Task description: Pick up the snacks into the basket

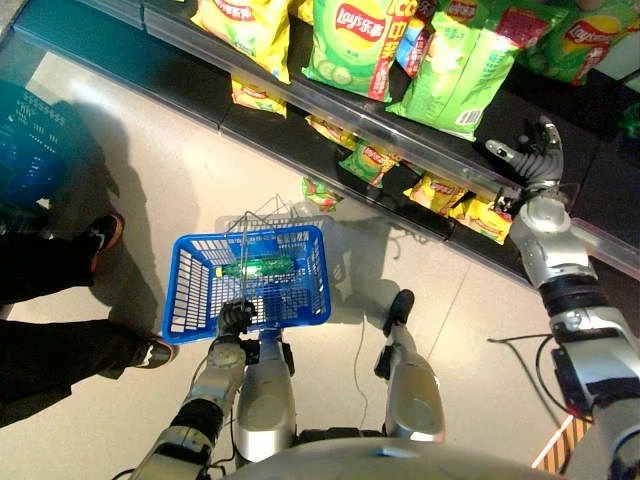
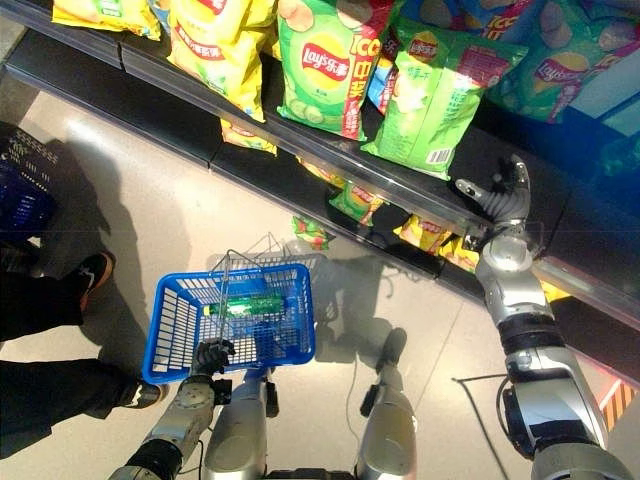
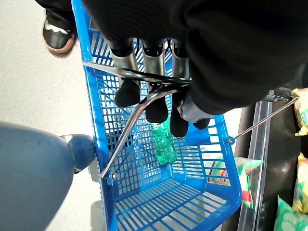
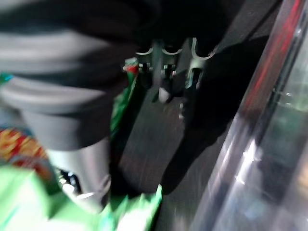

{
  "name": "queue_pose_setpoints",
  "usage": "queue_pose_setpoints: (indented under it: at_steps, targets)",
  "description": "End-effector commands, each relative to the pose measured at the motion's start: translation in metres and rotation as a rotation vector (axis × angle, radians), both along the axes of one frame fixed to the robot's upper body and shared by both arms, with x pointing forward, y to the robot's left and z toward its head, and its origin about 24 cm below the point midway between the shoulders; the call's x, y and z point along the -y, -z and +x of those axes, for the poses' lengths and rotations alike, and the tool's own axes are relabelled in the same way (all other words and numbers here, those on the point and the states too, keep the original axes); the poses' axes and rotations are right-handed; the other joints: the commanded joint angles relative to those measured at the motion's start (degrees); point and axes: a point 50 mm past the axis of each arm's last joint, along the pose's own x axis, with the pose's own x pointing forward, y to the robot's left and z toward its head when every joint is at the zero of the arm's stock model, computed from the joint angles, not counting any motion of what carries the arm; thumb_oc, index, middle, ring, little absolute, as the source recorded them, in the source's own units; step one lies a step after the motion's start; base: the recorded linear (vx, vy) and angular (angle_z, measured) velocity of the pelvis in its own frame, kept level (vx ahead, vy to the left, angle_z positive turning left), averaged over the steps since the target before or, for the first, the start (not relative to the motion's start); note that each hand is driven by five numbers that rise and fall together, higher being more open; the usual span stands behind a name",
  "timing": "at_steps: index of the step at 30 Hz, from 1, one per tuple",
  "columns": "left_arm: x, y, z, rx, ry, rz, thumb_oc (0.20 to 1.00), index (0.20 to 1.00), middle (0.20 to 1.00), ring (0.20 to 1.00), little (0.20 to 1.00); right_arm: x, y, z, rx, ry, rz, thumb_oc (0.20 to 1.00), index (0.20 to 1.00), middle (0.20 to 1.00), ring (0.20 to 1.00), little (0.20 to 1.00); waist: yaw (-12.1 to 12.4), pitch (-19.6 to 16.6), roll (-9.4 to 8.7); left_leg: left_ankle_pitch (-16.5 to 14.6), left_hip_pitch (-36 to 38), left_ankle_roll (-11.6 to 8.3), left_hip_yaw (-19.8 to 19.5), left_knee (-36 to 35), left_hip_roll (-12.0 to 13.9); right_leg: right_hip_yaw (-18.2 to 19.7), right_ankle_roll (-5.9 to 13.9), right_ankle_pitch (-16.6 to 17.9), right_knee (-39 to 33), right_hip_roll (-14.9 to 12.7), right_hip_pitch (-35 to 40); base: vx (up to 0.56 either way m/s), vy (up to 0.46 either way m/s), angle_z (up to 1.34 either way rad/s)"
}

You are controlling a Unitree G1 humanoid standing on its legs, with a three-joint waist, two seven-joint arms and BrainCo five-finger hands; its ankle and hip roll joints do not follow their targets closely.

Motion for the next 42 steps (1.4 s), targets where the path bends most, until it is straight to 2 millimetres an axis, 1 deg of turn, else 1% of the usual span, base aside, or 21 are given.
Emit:
queue_pose_setpoints:
  at_steps: [1,2,3,5,6,7,11,12,13,14,15,18,19,21,22,24,30,34,37,41,42]
  targets:
    - [0.009,-0.007,0.001,0.075,0.011,-0.058,0.200,0.200,0.200,0.200,0.200,-0.001,-0.022,0.011,0.032,-0.032,0.021,1.000,1.000,1.000,1.000,1.000,2.8,1.0,0.34,1.8,-0.8,1.85,-1.8,-2.7,-0.7,3.9,3.06,-0.4,7.4,-1.0,-3.7,0.00,0.000,0.00]
    - [0.010,-0.007,0.002,0.076,0.011,-0.062,0.200,0.200,0.200,0.200,0.200,-0.002,-0.025,0.014,0.031,-0.035,0.024,1.000,1.000,1.000,1.000,1.000,3.0,1.2,0.39,1.7,-1.0,1.89,-1.9,-2.7,-0.8,3.9,3.10,-0.3,7.3,-1.0,-3.8,-0.01,0.029,0.03]
    - [0.012,-0.010,0.005,0.092,0.018,-0.067,0.200,0.200,0.200,0.200,0.200,-0.005,-0.035,0.020,0.028,-0.045,-0.002,1.000,1.000,1.000,1.000,1.000,3.4,1.8,0.47,1.7,-1.7,1.94,-2.0,-2.6,-1.0,3.9,3.18,-0.1,7.0,-1.1,-4.1,0.00,0.042,0.03]
    - [0.014,-0.013,0.009,0.107,0.022,-0.068,0.200,0.200,0.200,0.200,0.200,-0.012,-0.044,0.025,0.038,-0.065,-0.027,1.000,1.000,1.000,1.000,1.000,3.7,2.4,0.57,1.8,-2.3,1.99,-2.2,-2.4,-1.1,4.2,3.21,0.0,6.9,-1.1,-4.5,-0.01,0.022,0.00]
    - [0.014,-0.013,0.009,0.107,0.022,-0.068,0.200,0.200,0.200,0.200,0.200,-0.013,-0.044,0.026,0.038,-0.065,-0.027,1.000,1.000,1.000,1.000,1.000,3.7,2.3,0.56,1.8,-2.3,2.00,-2.2,-2.4,-1.1,4.2,3.21,0.1,6.9,-1.1,-4.6,0.00,0.000,0.00]
    - [0.015,-0.014,0.010,0.112,0.029,-0.063,0.200,0.200,0.200,0.200,0.200,-0.021,-0.050,0.029,0.058,-0.090,-0.031,1.000,1.000,1.000,1.000,1.000,3.9,2.5,0.42,1.8,-3.2,2.05,-2.4,-2.2,-1.2,4.1,3.29,0.2,6.5,-1.2,-5.0,0.00,0.000,0.00]
    - [0.018,-0.017,0.013,0.123,0.053,-0.051,0.200,0.200,0.200,0.200,0.200,-0.038,-0.062,0.033,0.101,-0.140,-0.047,1.000,1.000,1.000,1.000,1.000,4.4,2.6,-0.09,1.6,-5.8,2.23,-2.9,-1.3,-1.5,3.9,3.32,0.4,6.4,-1.3,-6.3,0.00,0.007,0.01]
    - [0.019,-0.017,0.013,0.128,0.056,-0.047,0.200,0.200,0.200,0.200,0.200,-0.044,-0.063,0.034,0.111,-0.161,-0.050,1.000,1.000,1.000,1.000,1.000,4.5,2.6,-0.19,1.2,-6.3,2.25,-3.1,-0.6,-1.4,3.8,3.34,0.0,6.7,-1.2,-6.5,0.01,0.012,0.05]
    - [0.019,-0.018,0.014,0.130,0.056,-0.046,0.200,0.200,0.200,0.200,0.200,-0.044,-0.064,0.034,0.113,-0.161,-0.050,1.000,1.000,1.000,1.000,1.000,4.4,2.6,-0.26,1.4,-6.7,2.33,-3.2,-0.5,-1.6,3.9,3.32,0.3,6.6,-1.3,-6.7,0.00,0.023,0.11]
    - [0.020,-0.020,0.016,0.143,0.062,-0.045,0.200,0.200,0.200,0.200,0.200,-0.055,-0.067,0.035,0.135,-0.205,-0.049,1.000,1.000,1.000,1.000,1.000,4.6,2.6,-0.49,1.1,-8.3,2.50,-3.5,0.6,-1.8,3.7,3.33,0.2,7.1,-1.5,-7.6,-0.02,0.021,0.12]
    - [0.020,-0.021,0.016,0.143,0.062,-0.045,0.200,0.200,0.200,0.200,0.200,-0.055,-0.068,0.035,0.135,-0.205,-0.049,1.000,1.000,1.000,1.000,1.000,4.6,2.6,-0.51,1.1,-8.4,2.51,-3.5,0.6,-1.8,3.7,3.33,0.2,7.1,-1.6,-7.6,0.01,0.028,0.14]
    - [0.020,-0.024,0.019,0.159,0.078,-0.034,0.200,0.200,0.200,0.200,0.200,-0.086,-0.076,0.038,0.176,-0.382,-0.044,1.000,1.000,1.000,1.000,1.000,5.2,2.6,-1.11,0.2,-11.4,2.65,-4.3,2.3,-2.1,3.5,3.29,0.1,7.5,-1.6,-9.0,0.01,0.023,0.09]
    - [0.020,-0.024,0.019,0.159,0.078,-0.034,0.200,0.200,0.200,0.200,0.200,-0.086,-0.076,0.038,0.176,-0.382,-0.044,1.000,1.000,1.000,1.000,1.000,5.2,2.6,-1.10,0.2,-11.5,2.65,-4.4,2.3,-2.1,3.5,3.29,0.1,7.5,-1.7,-9.0,0.01,0.015,0.08]
    - [0.019,-0.026,0.020,0.169,0.088,-0.034,0.200,0.200,0.200,0.200,0.200,-0.097,-0.080,0.038,0.182,-0.459,-0.055,1.000,1.000,1.000,1.000,1.000,5.6,2.6,-1.47,0.0,-12.9,2.70,-4.7,3.2,-2.2,3.2,3.29,0.2,7.3,-1.6,-9.2,0.01,0.005,0.08]
    - [0.019,-0.026,0.020,0.169,0.088,-0.034,0.200,0.200,0.200,0.200,0.200,-0.097,-0.080,0.038,0.182,-0.459,-0.055,1.000,1.000,1.000,1.000,1.000,5.6,2.6,-1.46,0.0,-12.9,2.70,-4.7,3.3,-2.2,3.2,3.29,0.2,7.3,-1.6,-9.2,0.01,0.016,0.10]
    - [0.019,-0.025,0.020,0.166,0.086,-0.039,0.200,0.200,0.200,0.200,0.200,-0.106,-0.083,0.039,0.188,-0.499,-0.053,1.000,1.000,1.000,1.000,1.000,5.9,2.6,-1.92,-0.4,-14.3,2.79,-5.1,4.2,-2.4,2.8,3.24,0.2,7.2,-1.6,-9.6,0.02,0.015,0.11]
    - [0.022,-0.027,0.025,0.171,0.087,-0.042,0.200,0.200,0.200,0.200,0.200,-0.123,-0.095,0.044,0.198,-0.523,-0.090,1.000,1.000,1.000,1.000,1.000,6.4,2.6,-2.71,-0.8,-16.1,2.85,-5.5,5.3,-2.5,2.5,3.18,0.2,6.8,-1.2,-10.1,0.00,0.001,0.02]
    - [0.023,-0.028,0.027,0.177,0.075,-0.054,0.200,0.200,0.200,0.200,0.200,-0.127,-0.095,0.044,0.203,-0.523,-0.083,1.000,1.000,1.000,1.000,1.000,6.2,2.6,-3.35,-0.8,-16.4,2.84,-5.7,5.4,-2.5,2.4,3.15,0.3,6.5,-0.9,-10.1,0.01,0.006,0.03]
    - [0.022,-0.029,0.028,0.178,0.057,-0.050,0.200,0.200,0.200,0.200,0.200,-0.132,-0.086,0.038,0.229,-0.536,-0.054,1.000,1.000,1.000,1.000,1.000,5.7,2.6,-3.85,-0.7,-16.0,2.89,-5.6,5.0,-2.5,2.5,3.12,0.2,6.4,-0.8,-10.0,0.00,0.000,0.00]
    - [0.019,-0.029,0.029,0.169,0.027,-0.031,0.200,0.200,0.200,0.200,0.200,-0.138,-0.048,0.022,0.229,-0.514,0.010,1.000,1.000,1.000,1.000,1.000,4.5,2.6,-4.53,-0.6,-15.0,3.05,-5.5,4.1,-2.3,2.6,3.04,0.1,6.0,-0.6,-9.7,0.00,0.000,0.00]
    - [0.019,-0.029,0.029,0.169,0.027,-0.031,0.200,0.200,0.200,0.200,0.200,-0.138,-0.048,0.022,0.229,-0.514,0.010,1.000,1.000,1.000,1.000,1.000,4.5,2.6,-4.53,-0.6,-15.0,3.05,-5.5,4.1,-2.3,2.6,3.04,0.1,6.0,-0.6,-9.7,0.00,0.000,0.00]
